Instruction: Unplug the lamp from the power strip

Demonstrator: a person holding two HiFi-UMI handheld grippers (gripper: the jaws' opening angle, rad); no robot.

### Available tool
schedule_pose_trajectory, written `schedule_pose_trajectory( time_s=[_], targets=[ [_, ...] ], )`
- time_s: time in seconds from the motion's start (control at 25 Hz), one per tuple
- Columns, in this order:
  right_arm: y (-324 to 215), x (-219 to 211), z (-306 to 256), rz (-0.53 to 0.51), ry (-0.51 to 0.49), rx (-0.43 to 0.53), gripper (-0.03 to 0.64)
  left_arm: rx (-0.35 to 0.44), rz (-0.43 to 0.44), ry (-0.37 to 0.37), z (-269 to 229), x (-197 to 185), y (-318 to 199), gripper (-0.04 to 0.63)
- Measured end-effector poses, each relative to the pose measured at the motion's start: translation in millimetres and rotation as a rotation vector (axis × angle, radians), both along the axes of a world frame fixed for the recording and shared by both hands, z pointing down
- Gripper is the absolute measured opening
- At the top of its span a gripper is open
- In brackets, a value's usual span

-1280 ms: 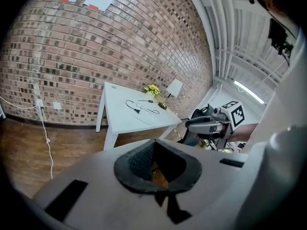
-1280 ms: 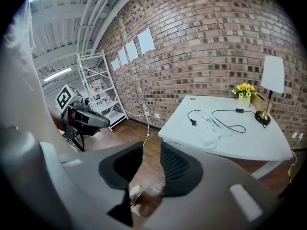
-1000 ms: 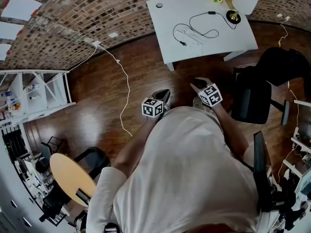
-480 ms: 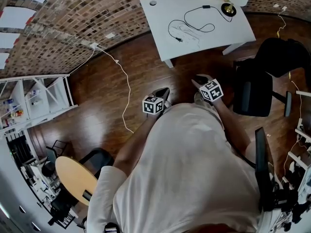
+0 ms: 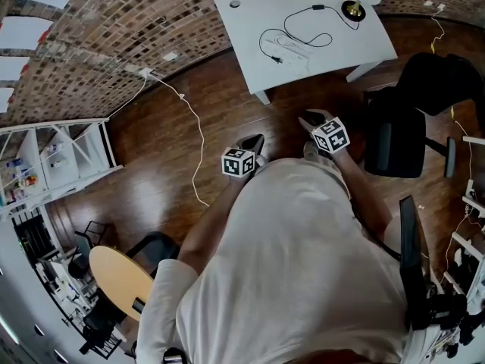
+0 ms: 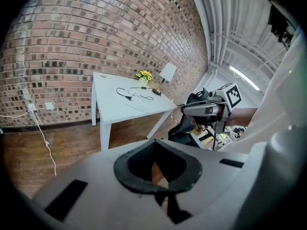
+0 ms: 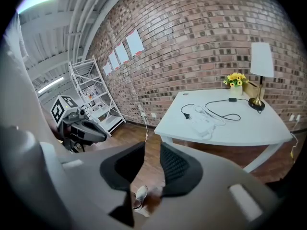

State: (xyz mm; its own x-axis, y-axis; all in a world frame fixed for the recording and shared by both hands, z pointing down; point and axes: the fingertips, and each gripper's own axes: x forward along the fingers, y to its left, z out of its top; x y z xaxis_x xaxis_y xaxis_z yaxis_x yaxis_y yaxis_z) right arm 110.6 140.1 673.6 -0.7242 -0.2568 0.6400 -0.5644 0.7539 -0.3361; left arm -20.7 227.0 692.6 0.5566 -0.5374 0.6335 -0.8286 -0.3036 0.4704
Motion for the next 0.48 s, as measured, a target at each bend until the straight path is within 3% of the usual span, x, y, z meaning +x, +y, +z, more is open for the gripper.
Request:
schedule_pose_trajectory(
  time_s=[0.48],
  targets=[
    [-4.8, 0.3, -3.9, -0.007, 0.016, 0.017, 0.091, -0.013, -0.015, 0.004, 4.2, -2.0, 6.9, 0.003]
  ],
)
